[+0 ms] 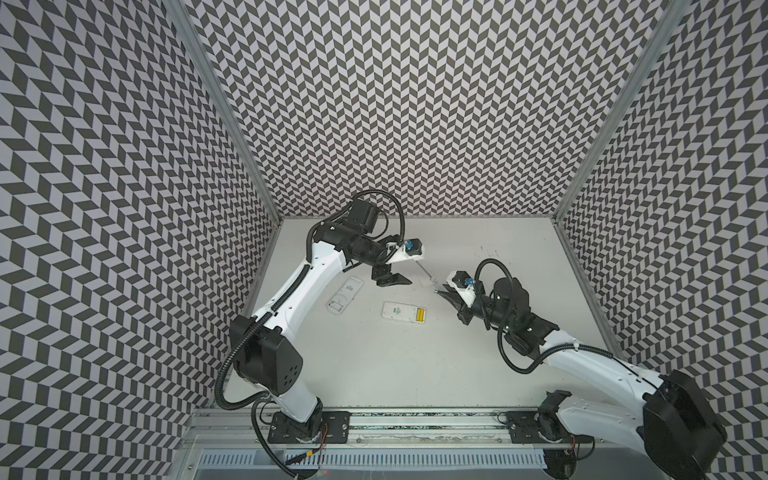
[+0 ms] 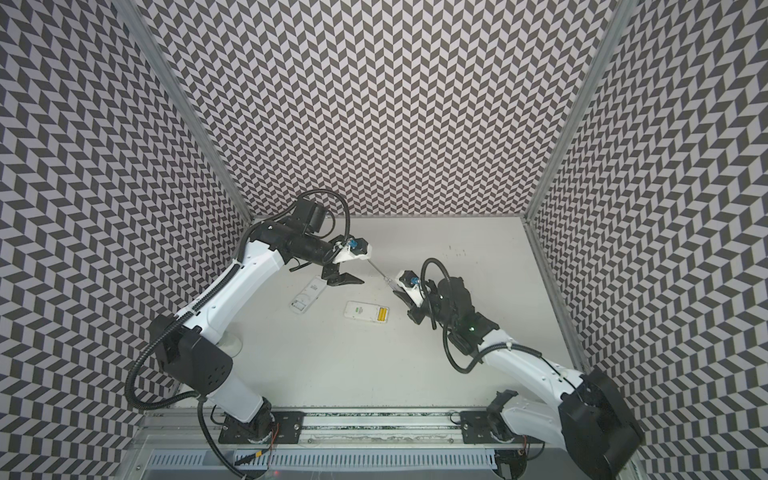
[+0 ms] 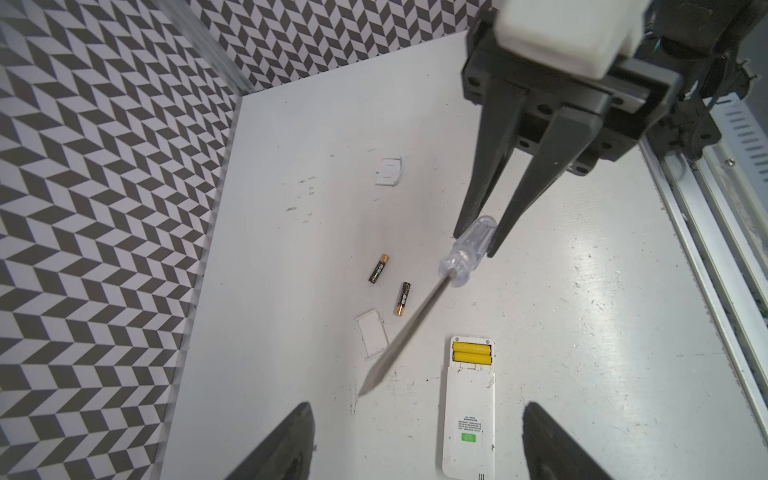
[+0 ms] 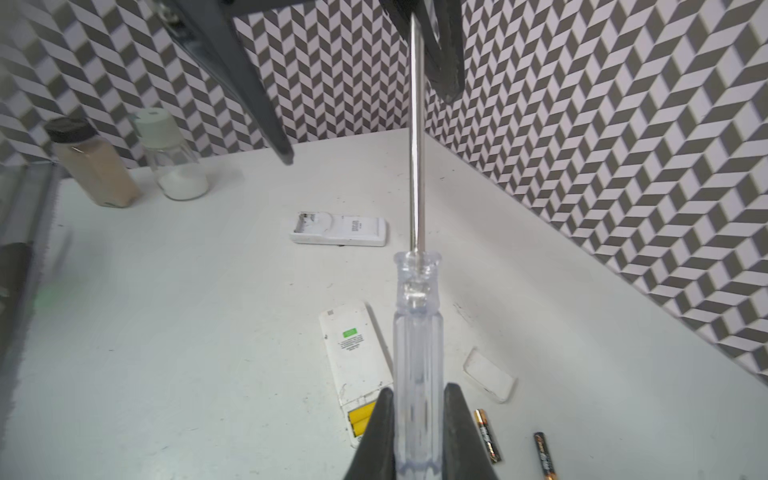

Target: Unload the batteries from the remote control

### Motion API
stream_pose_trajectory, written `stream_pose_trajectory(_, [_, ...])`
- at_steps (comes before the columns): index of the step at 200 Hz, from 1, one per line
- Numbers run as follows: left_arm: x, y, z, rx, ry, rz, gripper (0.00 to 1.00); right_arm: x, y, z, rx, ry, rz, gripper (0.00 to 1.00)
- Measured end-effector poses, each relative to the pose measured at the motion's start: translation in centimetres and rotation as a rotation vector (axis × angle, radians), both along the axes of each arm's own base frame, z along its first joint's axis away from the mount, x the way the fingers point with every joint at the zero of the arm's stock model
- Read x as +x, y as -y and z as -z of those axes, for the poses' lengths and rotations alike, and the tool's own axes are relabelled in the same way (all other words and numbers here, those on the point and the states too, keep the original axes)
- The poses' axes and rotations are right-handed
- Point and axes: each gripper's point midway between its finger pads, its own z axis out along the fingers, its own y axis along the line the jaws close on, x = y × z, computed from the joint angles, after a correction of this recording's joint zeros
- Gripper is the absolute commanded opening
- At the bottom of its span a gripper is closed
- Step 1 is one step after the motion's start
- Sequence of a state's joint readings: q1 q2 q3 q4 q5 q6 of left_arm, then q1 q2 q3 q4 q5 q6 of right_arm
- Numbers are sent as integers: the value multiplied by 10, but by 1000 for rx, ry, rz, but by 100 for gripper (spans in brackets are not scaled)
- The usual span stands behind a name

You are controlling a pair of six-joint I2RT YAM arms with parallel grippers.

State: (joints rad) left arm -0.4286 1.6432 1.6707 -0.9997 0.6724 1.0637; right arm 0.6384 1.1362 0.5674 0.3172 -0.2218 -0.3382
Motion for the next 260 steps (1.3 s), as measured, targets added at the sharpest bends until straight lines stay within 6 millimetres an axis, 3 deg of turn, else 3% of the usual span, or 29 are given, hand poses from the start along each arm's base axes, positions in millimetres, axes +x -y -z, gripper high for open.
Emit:
stream_pose_trajectory(71, [21,5,-26,-156,-203,-246,80,13,27,-15,-182,387,294,0])
stream_pose_trajectory(139, [10,18,-44,-313,-416,-236,81,30,49,-35,-411,682,605,0])
stream_pose_trajectory(164, [5,19,-40,-336,-485,-224,80,34,56,-33,-484,738,685,0])
stream_pose_trajectory(195, [8,15,-39,-328,-451,-225,80,31,55,-34,-499,745,680,0])
stream_pose_trajectory(237, [20,10,-50,-331,-382,-255,80,23,61,-51,-442,730,674,0])
stream_pose_trajectory(260, [25,14,-45,-377,-487,-305,79,27,59,-42,-504,743,689,0])
